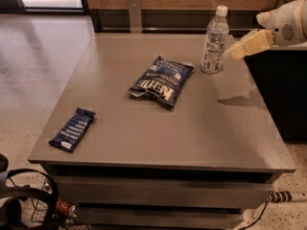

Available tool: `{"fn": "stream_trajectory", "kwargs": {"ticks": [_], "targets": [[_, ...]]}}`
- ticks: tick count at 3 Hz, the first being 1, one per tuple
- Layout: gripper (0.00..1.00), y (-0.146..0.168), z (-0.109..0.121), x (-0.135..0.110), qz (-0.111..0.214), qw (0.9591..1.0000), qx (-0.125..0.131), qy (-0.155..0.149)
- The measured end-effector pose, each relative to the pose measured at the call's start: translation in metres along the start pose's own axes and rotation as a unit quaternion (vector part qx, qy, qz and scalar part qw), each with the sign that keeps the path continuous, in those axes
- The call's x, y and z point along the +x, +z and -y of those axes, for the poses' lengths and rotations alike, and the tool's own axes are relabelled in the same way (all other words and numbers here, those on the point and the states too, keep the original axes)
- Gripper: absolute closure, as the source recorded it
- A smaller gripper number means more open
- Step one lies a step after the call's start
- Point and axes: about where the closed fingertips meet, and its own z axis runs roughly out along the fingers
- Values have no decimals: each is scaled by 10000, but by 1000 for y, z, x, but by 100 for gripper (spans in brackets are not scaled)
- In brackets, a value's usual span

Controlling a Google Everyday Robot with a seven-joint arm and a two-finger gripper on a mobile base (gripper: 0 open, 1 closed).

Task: Move blue plastic bottle near rxbar blueberry

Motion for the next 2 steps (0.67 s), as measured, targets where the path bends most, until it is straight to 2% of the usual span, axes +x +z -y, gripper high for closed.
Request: {"fn": "stream_trajectory", "kwargs": {"ticks": [1, 2], "targets": [[0, 22, 5, 8, 210, 9996, -52, 183], [0, 53, 22, 21, 692, 9965, -24, 459]]}}
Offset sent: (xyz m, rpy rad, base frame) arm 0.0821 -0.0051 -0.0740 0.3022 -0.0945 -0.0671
